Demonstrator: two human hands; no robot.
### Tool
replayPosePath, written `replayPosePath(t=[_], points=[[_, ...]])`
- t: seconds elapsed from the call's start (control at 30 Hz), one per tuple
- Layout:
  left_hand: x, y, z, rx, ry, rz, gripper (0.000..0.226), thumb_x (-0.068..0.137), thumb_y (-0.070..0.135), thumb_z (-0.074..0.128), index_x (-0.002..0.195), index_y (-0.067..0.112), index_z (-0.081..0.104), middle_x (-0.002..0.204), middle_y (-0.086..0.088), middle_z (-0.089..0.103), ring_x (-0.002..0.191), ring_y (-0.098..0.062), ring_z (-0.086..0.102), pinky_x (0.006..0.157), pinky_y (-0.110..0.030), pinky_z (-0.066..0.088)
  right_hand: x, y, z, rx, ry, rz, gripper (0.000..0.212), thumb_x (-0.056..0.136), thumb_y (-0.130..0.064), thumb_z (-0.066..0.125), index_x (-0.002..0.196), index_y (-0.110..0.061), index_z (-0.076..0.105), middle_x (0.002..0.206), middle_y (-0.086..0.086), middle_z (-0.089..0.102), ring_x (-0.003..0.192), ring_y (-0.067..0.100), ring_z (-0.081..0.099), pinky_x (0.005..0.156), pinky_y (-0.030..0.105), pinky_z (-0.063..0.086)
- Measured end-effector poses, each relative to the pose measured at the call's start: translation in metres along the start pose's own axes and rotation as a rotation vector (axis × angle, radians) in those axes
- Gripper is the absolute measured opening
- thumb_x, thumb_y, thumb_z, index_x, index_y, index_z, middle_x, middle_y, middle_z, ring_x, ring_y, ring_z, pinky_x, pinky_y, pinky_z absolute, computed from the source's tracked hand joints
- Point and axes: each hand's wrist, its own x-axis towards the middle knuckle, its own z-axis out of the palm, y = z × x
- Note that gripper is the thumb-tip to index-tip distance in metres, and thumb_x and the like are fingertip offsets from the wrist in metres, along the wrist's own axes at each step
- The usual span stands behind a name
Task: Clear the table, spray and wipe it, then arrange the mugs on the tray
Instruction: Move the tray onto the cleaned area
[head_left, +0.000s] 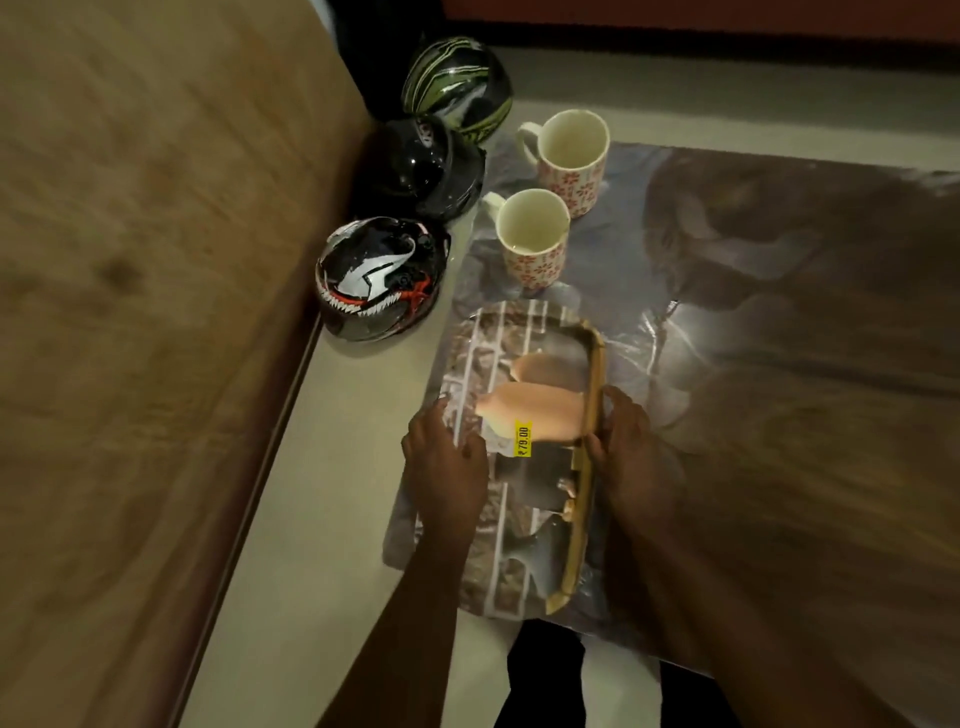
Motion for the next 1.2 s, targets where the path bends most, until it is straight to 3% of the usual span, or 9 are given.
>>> replayPosePath(t=[0.13, 0.3, 0.4, 0.5, 0.6, 0.77, 0.97, 1.1, 1.2], points=[[0.015, -0.006, 0.001, -0.052, -0.009, -0.078, 0.046, 0.086, 0.01, 0.064, 0.13, 0.005, 0.053, 0.127, -0.017, 0.057, 0.119, -0.035, 0.049, 0.1, -0.033, 0.03, 0.004, -0.002, 0.003, 0.046, 0.031, 0.033, 0.035, 0.09, -0.011, 0.057, 0.124, -0.014, 0.051, 0.107, 0.002, 0.058, 0.088, 0.009, 0.047, 0.065, -0.009, 0.025], [0.024, -0.009, -0.004, -0.103, -0.045, -0.143, 0.041, 0.087, -0.001, 0.054, 0.128, 0.004, 0.057, 0.123, -0.018, 0.061, 0.116, -0.035, 0.055, 0.098, -0.041, 0.043, -0.005, -0.003, 0.01, 0.17, 0.001, 0.13, 0.029, 0.097, -0.013, 0.047, 0.126, -0.018, 0.047, 0.086, -0.006, 0.059, 0.068, 0.001, 0.058, 0.051, -0.001, 0.036], [0.017, -0.003, -0.004, -0.114, -0.029, -0.106, 0.04, 0.086, -0.002, 0.053, 0.124, 0.005, 0.06, 0.12, -0.018, 0.064, 0.112, -0.035, 0.059, 0.095, -0.041, 0.048, -0.013, 0.0, -0.003, 0.186, 0.055, 0.096, 0.031, 0.096, -0.013, 0.05, 0.125, -0.02, 0.05, 0.09, -0.005, 0.062, 0.077, 0.01, 0.06, 0.061, 0.0, 0.037], [0.002, 0.023, 0.009, -0.146, -0.044, -0.04, 0.038, 0.083, -0.004, 0.055, 0.119, 0.005, 0.062, 0.115, -0.019, 0.067, 0.106, -0.035, 0.062, 0.093, -0.042, 0.05, -0.022, 0.018, -0.037, 0.296, 0.09, 0.085, 0.026, 0.097, -0.022, 0.047, 0.122, -0.024, 0.051, 0.1, 0.001, 0.068, 0.088, 0.017, 0.064, 0.075, 0.027, 0.05], [-0.024, 0.07, 0.04, -0.22, -0.131, 0.007, 0.035, 0.083, -0.001, 0.058, 0.116, 0.009, 0.064, 0.111, -0.016, 0.069, 0.101, -0.032, 0.064, 0.088, -0.043, 0.053, -0.026, 0.061, -0.09, 0.247, 0.157, 0.08, 0.04, 0.089, -0.03, 0.044, 0.125, -0.016, 0.053, 0.107, 0.007, 0.068, 0.093, 0.023, 0.064, 0.08, 0.039, 0.051], [-0.075, 0.162, 0.116, -0.241, -0.311, 0.107, 0.028, 0.085, 0.005, 0.058, 0.112, 0.009, 0.063, 0.106, -0.013, 0.069, 0.097, -0.031, 0.065, 0.085, -0.042, 0.052, -0.035, 0.155, -0.18, 0.162, 0.285, 0.195, 0.041, 0.088, -0.024, 0.045, 0.126, -0.011, 0.054, 0.102, 0.008, 0.066, 0.09, 0.023, 0.061, 0.072, 0.023, 0.039], [-0.119, 0.238, 0.189, -0.199, -0.433, 0.143, 0.028, 0.086, 0.005, 0.057, 0.114, 0.005, 0.059, 0.105, -0.018, 0.067, 0.1, -0.036, 0.062, 0.086, -0.048, 0.049, -0.043, 0.237, -0.251, 0.093, 0.277, 0.341, 0.037, 0.095, -0.005, 0.05, 0.132, -0.006, 0.05, 0.118, 0.021, 0.062, 0.106, 0.029, 0.058, 0.081, 0.02, 0.036], [-0.131, 0.243, 0.21, -0.162, -0.42, 0.164, 0.028, 0.085, 0.002, 0.058, 0.114, 0.002, 0.056, 0.102, -0.022, 0.065, 0.096, -0.039, 0.061, 0.083, -0.05, 0.049, -0.047, 0.262, -0.258, 0.054, 0.18, 0.424, 0.038, 0.098, -0.013, 0.045, 0.134, -0.003, 0.044, 0.134, 0.023, 0.05, 0.124, 0.037, 0.046, 0.101, 0.037, 0.038], [-0.132, 0.241, 0.214, -0.141, -0.412, 0.169, 0.031, 0.084, 0.002, 0.06, 0.115, 0.002, 0.055, 0.102, -0.022, 0.064, 0.096, -0.038, 0.061, 0.082, -0.048, 0.048, -0.049, 0.263, -0.258, 0.052, 0.173, 0.388, 0.043, 0.098, -0.013, 0.044, 0.14, -0.007, 0.037, 0.14, 0.021, 0.044, 0.129, 0.036, 0.041, 0.106, 0.038, 0.034]])
